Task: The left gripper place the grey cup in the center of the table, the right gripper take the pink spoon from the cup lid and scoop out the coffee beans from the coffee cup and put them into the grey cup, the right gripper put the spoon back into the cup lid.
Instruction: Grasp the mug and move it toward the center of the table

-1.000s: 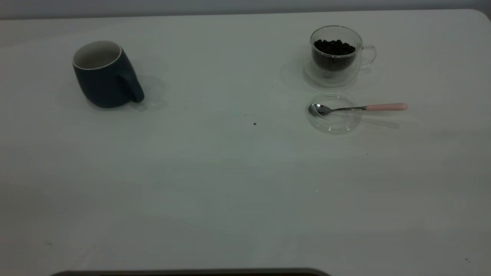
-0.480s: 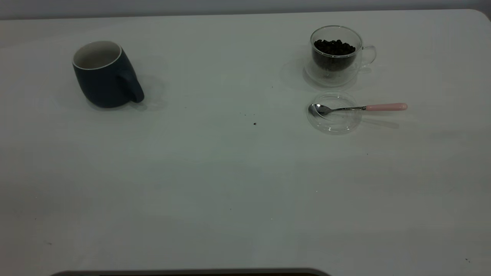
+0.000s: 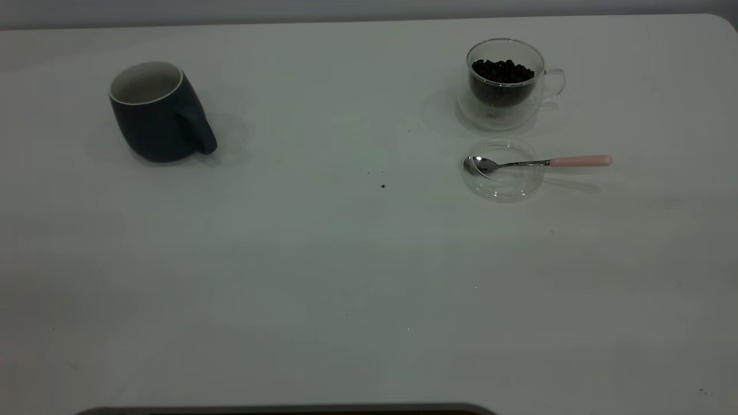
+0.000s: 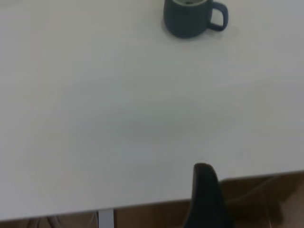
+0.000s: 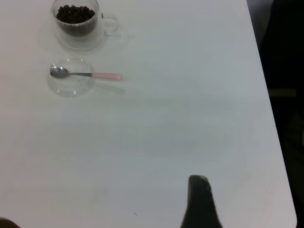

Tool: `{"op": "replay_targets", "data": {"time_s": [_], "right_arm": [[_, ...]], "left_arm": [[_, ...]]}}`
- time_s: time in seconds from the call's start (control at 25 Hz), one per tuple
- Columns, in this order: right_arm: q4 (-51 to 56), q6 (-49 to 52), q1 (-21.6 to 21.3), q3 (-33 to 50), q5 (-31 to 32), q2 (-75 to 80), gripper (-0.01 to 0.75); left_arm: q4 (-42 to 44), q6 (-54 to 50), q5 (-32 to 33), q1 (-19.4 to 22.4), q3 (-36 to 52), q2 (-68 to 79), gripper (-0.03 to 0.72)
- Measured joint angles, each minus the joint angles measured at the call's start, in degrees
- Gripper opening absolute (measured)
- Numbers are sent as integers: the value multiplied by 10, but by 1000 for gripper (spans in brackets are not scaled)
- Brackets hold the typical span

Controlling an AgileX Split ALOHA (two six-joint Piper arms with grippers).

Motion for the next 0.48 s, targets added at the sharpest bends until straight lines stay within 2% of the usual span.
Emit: {"op": "replay_targets", "data": {"time_s": [0.48], "right_arm": [[0, 0, 0, 0, 0, 0, 574]], "left_arm": [[58, -8, -121, 0, -180, 469, 567]]}}
